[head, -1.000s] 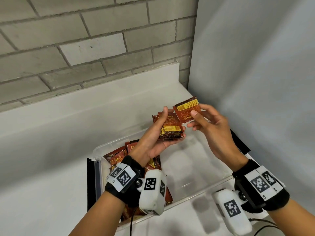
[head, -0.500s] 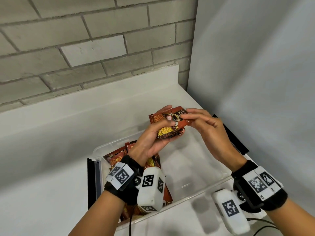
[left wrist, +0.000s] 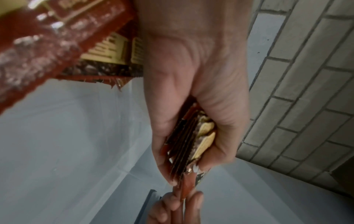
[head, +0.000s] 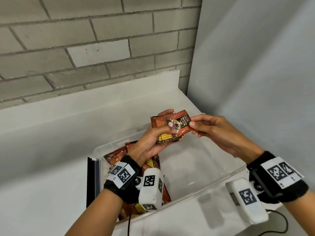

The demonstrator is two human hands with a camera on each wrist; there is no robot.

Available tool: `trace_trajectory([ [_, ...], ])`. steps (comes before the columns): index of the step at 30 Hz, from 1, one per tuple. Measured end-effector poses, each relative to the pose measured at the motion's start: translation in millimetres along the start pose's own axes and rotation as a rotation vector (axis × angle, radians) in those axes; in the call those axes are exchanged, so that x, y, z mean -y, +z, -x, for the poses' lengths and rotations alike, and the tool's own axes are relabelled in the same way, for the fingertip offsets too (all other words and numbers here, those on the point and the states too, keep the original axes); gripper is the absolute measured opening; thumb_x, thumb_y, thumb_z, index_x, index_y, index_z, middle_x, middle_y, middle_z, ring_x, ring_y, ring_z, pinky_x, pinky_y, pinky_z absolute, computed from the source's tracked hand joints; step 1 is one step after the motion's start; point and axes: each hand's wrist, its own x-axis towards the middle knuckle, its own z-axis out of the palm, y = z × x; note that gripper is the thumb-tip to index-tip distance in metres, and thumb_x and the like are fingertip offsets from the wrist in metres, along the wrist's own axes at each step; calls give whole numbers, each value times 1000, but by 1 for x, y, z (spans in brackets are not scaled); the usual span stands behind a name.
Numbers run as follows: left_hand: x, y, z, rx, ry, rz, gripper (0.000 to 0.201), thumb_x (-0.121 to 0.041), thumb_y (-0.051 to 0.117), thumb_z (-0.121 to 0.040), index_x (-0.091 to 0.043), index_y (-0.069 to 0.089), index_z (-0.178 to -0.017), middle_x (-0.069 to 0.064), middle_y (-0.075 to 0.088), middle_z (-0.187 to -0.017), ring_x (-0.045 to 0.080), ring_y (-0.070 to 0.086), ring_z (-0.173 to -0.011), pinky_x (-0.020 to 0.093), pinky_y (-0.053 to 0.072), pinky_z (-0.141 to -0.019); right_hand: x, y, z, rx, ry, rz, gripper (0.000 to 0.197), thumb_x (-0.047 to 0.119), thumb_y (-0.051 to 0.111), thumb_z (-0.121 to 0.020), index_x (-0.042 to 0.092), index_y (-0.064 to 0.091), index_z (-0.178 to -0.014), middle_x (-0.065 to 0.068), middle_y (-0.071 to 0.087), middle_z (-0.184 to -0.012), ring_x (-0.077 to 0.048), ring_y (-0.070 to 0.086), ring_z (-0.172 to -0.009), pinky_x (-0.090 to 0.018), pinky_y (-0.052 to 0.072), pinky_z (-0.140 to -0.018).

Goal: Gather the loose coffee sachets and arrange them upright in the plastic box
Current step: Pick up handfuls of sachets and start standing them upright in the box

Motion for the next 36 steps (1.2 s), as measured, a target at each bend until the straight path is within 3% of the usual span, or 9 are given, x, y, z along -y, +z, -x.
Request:
trace_trajectory([
  [4, 1, 8, -1, -10, -51, -14, 65, 4, 67, -66, -20, 58, -126, 11, 67, -114, 25, 67, -95, 37, 57, -73, 7, -6, -3, 16, 8, 90, 12, 7, 69, -82, 6, 70, -93, -7, 69, -80, -8, 60, -62, -16, 48, -58],
  [9, -1, 7, 1, 6, -144, -54, 33, -10, 68, -73, -8, 64, -106, 13, 71, -96, 23, 69, -85, 35, 58, -76, 27, -25, -5, -57, 13, 213, 9, 8, 71, -80, 6, 71, -89, -2, 69, -67, -9, 58, -55, -16, 49, -51],
  [14, -8, 5, 3, -24, -158, -45, 26, -6, 73, -76, -5, 62, -100, 12, 71, -85, 26, 71, -79, 38, 59, -75, 46, -39, -6, -162, -63, 593, 6, 7, 74, -79, 11, 72, -84, 1, 66, -54, -9, 57, -44, -17, 52, -48],
  [17, -9, 5, 5, -23, -172, -54, 28, -6, 70, -73, -5, 62, -100, 13, 71, -88, 27, 71, -81, 40, 58, -78, 46, -29, -4, -47, -72, 871, 8, 7, 70, -84, 13, 75, -88, 3, 64, -52, -2, 52, -34, -16, 48, -44],
  [22, -8, 8, 13, 16, -210, -88, 25, -5, 69, -78, -5, 62, -102, 14, 72, -87, 26, 72, -80, 39, 59, -77, 28, -8, -3, 154, -29, 1149, 16, 4, 62, -89, 7, 76, -96, 11, 57, -51, -4, 52, -33, -19, 45, -40],
  [26, -5, 13, 18, 53, -242, -121, 27, -7, 64, -73, -5, 62, -99, 13, 71, -81, 23, 72, -74, 36, 61, -71, 16, -4, 0, 205, 8, 1225, 19, 1, 57, -89, 4, 74, -96, 9, 56, -51, -9, 54, -34, -18, 45, -39],
  [29, -1, 14, 19, 81, -268, -139, 22, -5, 68, -77, -4, 63, -99, 14, 72, -83, 23, 72, -75, 34, 60, -67, 14, -4, 3, 215, 42, 1263, 21, 1, 54, -91, 4, 73, -98, 7, 55, -49, -8, 52, -31, -15, 43, -39],
  [34, 7, 20, 21, 129, -316, -175, 15, -4, 67, -74, -8, 73, -87, 16, 72, -85, 26, 73, -79, 37, 60, -73, 11, -10, 9, 257, 122, 1218, 21, 1, 53, -91, 5, 72, -99, -7, 68, -60, -15, 60, -39, -7, 36, -39],
  [36, 8, 20, 21, 129, -322, -170, 18, -3, 67, -75, -7, 71, -91, 16, 72, -86, 26, 73, -79, 37, 60, -73, 11, -11, 11, 262, 139, 1212, 21, 1, 53, -92, 4, 73, -99, -4, 64, -55, -11, 57, -36, -7, 36, -39],
])
